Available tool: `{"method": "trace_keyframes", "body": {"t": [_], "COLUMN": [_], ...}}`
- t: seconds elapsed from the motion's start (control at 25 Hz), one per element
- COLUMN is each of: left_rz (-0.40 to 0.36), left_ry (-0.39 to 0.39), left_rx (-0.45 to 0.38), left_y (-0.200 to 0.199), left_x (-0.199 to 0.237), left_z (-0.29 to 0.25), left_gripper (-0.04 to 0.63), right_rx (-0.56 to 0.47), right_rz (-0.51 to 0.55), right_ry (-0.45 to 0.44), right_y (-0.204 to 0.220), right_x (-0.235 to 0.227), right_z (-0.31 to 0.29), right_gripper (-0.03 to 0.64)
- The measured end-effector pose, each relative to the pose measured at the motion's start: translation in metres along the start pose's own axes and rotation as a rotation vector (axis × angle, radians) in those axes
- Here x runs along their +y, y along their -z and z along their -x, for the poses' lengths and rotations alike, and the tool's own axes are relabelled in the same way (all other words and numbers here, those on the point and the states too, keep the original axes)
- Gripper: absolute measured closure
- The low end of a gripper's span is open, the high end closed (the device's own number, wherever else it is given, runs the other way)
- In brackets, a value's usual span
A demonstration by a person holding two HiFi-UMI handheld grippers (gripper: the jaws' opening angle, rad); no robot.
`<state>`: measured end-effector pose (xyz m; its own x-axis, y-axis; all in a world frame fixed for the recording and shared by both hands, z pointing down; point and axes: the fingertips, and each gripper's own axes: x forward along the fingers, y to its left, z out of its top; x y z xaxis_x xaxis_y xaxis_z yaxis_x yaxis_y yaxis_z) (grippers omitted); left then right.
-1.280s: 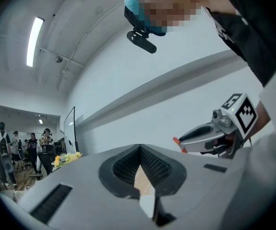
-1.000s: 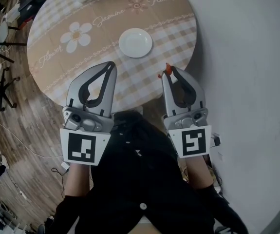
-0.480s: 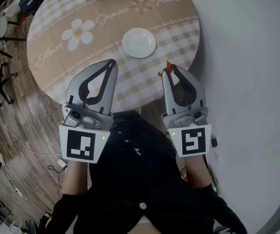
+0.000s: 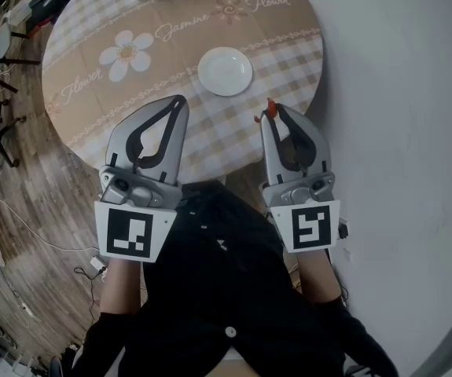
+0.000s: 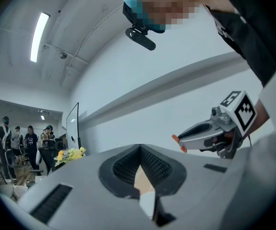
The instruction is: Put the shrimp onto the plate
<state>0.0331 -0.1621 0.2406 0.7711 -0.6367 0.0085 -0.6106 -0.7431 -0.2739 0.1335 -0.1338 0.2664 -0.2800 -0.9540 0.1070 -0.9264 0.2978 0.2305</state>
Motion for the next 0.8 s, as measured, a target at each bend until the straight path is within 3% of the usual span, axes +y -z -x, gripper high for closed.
{"method": "trace_keyframes", "body": {"t": [0.8], "left_rz": [0.023], "left_ry": [-0.027], "left_rx": [0.048], "left_y": [0.024], "left_x": [0.014], "left_z": [-0.004], "left_gripper": [0.594], "right_rx": [0.079], "right_rz": [0.013], "right_ry": [-0.045], "right_y": [0.033], "right_x": [0.0], "right_z": [-0.027], "right_gripper": [0.571]}}
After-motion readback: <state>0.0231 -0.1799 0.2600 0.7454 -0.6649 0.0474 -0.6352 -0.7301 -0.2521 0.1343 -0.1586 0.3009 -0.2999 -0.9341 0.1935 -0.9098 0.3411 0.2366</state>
